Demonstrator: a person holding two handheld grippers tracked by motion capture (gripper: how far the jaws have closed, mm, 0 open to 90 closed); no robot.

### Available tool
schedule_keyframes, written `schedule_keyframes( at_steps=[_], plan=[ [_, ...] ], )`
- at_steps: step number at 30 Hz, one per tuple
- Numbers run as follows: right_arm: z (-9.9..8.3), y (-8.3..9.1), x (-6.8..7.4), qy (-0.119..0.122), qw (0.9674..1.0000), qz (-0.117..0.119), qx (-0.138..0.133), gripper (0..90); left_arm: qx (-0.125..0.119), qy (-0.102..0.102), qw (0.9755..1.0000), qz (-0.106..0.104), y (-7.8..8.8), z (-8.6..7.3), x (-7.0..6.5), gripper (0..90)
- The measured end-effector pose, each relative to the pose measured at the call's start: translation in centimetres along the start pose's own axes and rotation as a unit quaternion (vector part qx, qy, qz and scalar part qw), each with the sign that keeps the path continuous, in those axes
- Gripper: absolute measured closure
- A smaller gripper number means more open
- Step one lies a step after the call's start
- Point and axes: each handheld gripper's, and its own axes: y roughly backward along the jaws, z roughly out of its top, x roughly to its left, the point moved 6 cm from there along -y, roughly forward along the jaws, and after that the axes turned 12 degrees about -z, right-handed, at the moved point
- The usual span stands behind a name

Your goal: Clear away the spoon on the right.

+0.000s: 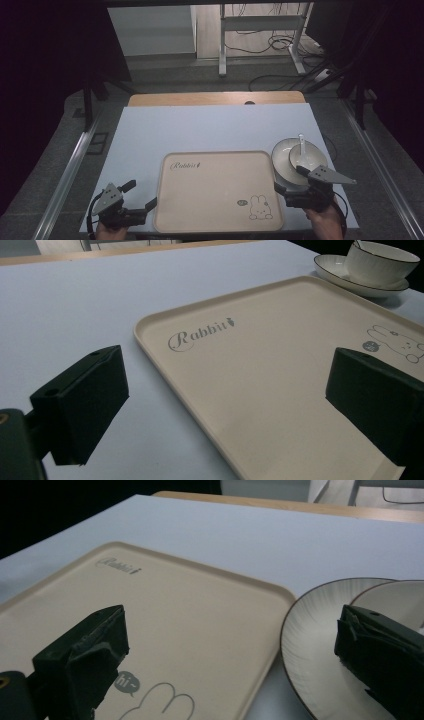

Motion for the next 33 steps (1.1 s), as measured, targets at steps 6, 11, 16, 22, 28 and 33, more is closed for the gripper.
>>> schedule_keyframes(
  at_steps=[6, 11, 16, 22, 28, 33],
  plan=[
    [0.5, -0.1, -1.0, -0.002, 0.9994, -0.034, 0.006, 0.0, -0.003, -0.007, 0.9999, 0.012, 0.1, 0.0, 0.3, 2.3],
    [1.2, 0.1, -1.6, 0.004, 0.9989, -0.045, 0.011, 0.0, 0.0, -0.013, 0.9997, 0.022, 0.2, -0.2, 0.4, 2.2],
    [1.3, 0.0, -1.9, 0.017, 0.9981, -0.05, 0.032, 0.0, 0.008, -0.013, 0.9994, 0.03, 0.4, -0.4, 0.5, 2.3],
    [1.3, -0.5, -2.3, 0.025, 0.9971, -0.057, 0.042, 0.2, 0.006, -0.008, 0.9994, 0.032, 0.6, -0.5, 0.6, 2.3],
    [1.8, -0.7, -3.1, 0.031, 0.9966, -0.063, 0.042, 14.2, 0.005, -0.007, 0.9996, 0.028, 0.8, -0.5, 0.6, 2.3],
    [2.0, -1.0, -4.0, 0.025, 0.9958, -0.072, 0.051, 18.6, 0.005, -0.007, 0.9996, 0.028, 0.8, -0.6, 0.5, 2.3]
  ],
)
